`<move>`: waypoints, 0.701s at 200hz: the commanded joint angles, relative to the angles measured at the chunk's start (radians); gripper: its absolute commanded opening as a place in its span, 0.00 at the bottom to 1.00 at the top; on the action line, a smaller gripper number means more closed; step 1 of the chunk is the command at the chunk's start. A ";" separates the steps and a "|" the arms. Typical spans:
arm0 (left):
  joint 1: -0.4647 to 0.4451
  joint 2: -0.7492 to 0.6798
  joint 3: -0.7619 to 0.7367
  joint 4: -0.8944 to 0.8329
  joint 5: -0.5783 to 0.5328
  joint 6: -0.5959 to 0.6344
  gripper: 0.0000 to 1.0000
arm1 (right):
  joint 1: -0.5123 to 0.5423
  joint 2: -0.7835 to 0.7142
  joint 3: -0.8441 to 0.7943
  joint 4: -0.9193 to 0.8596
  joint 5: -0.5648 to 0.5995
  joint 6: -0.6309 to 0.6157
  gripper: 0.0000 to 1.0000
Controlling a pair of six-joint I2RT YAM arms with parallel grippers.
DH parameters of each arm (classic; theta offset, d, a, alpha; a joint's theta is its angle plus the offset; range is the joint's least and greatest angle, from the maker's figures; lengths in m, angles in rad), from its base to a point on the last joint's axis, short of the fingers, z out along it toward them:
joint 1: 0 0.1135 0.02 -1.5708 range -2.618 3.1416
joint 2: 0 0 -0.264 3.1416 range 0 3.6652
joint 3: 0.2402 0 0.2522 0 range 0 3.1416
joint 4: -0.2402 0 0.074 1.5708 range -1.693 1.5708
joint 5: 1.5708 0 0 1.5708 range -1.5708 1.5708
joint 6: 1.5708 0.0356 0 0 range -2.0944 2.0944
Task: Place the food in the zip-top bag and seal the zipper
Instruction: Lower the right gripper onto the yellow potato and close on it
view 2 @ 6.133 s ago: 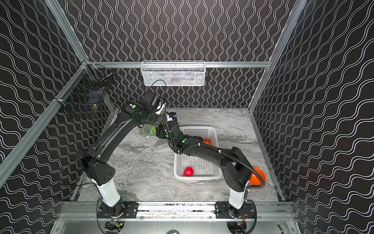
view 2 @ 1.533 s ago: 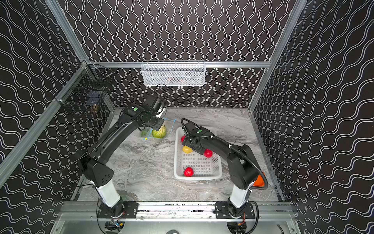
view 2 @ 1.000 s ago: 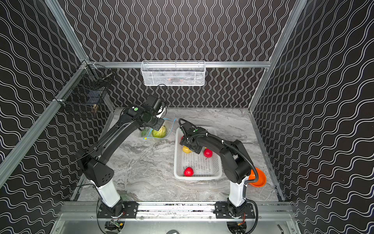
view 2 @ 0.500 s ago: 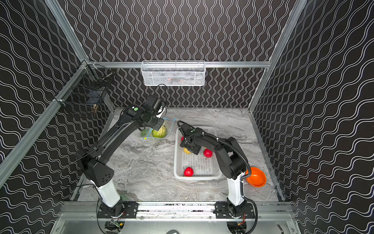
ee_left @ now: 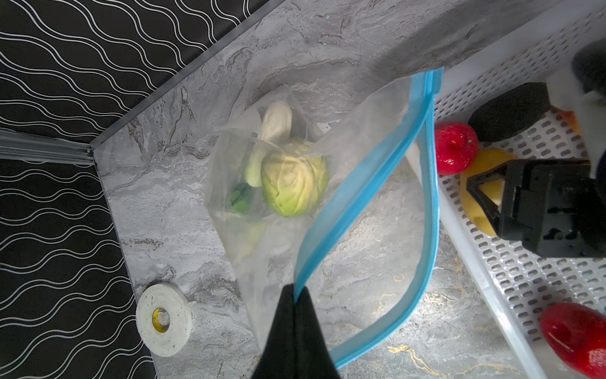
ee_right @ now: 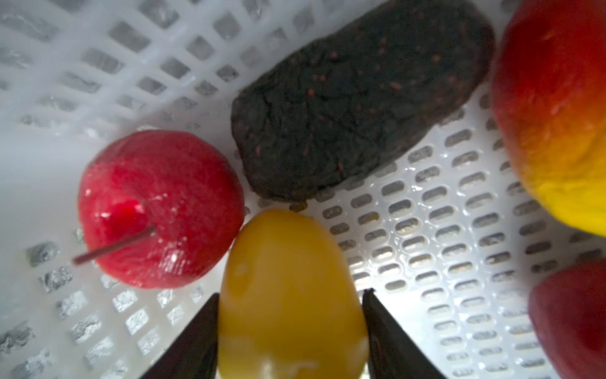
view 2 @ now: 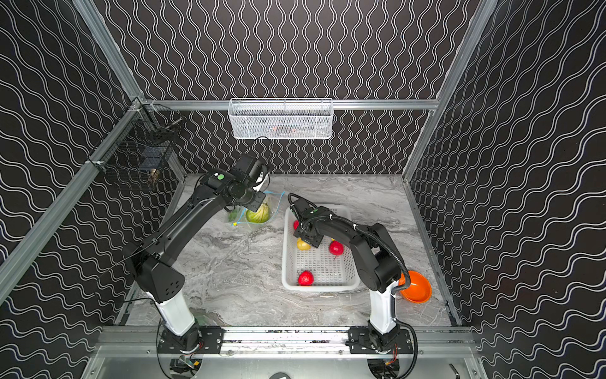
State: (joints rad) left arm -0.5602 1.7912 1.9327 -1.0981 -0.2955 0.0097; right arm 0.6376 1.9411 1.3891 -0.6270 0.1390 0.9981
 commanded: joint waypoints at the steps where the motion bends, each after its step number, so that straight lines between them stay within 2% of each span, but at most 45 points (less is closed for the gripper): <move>1: 0.001 -0.001 0.006 0.003 -0.008 0.010 0.00 | -0.001 -0.001 -0.010 -0.041 0.007 -0.006 0.60; 25: 0.001 -0.007 0.004 0.004 -0.008 0.009 0.00 | 0.000 -0.008 -0.022 -0.021 -0.009 -0.014 0.61; 60: 0.001 -0.010 0.001 0.007 -0.020 0.012 0.00 | 0.001 -0.003 -0.026 0.013 -0.049 -0.036 0.71; 85: 0.000 -0.008 -0.001 0.007 -0.013 0.012 0.00 | 0.000 0.012 -0.023 0.024 -0.069 -0.036 0.74; 110: 0.001 -0.001 0.005 0.004 -0.013 0.010 0.00 | 0.000 0.034 -0.014 0.022 -0.081 -0.042 0.74; 140: 0.000 0.003 0.012 0.001 -0.008 0.010 0.00 | 0.000 0.042 -0.008 0.017 -0.078 -0.046 0.67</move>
State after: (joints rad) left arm -0.5602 1.7912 1.9331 -1.0977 -0.3065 0.0105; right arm 0.6369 1.9751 1.3731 -0.6048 0.0700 0.9562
